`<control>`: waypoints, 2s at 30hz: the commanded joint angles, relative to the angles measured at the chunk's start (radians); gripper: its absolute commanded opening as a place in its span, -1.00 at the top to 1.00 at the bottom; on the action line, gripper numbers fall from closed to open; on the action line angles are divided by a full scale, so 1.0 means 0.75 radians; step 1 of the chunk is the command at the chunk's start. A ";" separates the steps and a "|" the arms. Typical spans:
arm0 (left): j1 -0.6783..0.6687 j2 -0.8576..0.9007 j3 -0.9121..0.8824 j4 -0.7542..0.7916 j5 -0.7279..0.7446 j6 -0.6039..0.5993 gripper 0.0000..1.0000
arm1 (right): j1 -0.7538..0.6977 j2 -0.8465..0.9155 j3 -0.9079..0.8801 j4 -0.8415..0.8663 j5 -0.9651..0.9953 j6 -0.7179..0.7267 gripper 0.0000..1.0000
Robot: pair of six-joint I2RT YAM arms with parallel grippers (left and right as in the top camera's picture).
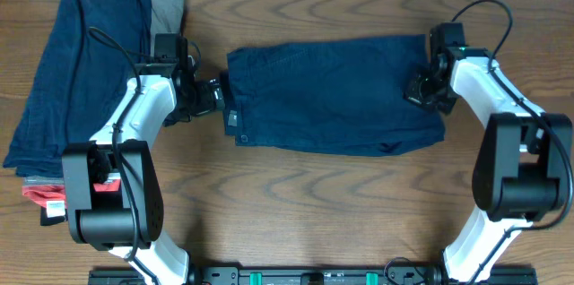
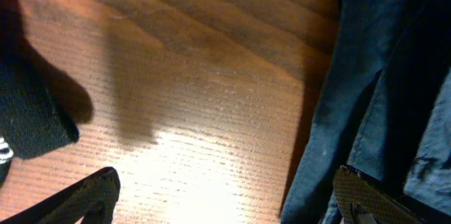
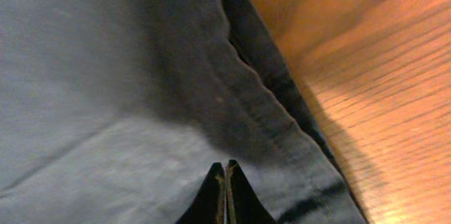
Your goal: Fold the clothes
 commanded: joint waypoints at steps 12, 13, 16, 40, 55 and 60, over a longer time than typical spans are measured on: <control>0.001 0.003 0.007 0.037 0.201 0.211 -0.96 | -0.003 -0.314 0.001 0.015 -0.074 -0.268 -0.40; 0.001 0.003 0.007 0.043 0.227 0.235 -0.96 | -0.003 -0.327 0.001 0.016 -0.083 -0.292 -0.39; 0.001 0.003 0.007 0.059 0.259 0.283 -0.96 | 0.005 -0.333 0.001 0.017 -0.083 -0.332 -0.38; -0.121 0.191 0.007 0.177 0.312 0.321 -0.96 | 0.024 -0.328 0.001 0.033 -0.082 -0.356 -0.11; -0.227 0.272 0.005 0.190 0.586 0.225 0.22 | 0.024 -0.328 0.001 0.035 -0.082 -0.355 0.05; -0.225 0.272 0.005 0.202 0.588 0.169 0.88 | 0.032 -0.328 -0.001 0.048 -0.082 -0.356 0.18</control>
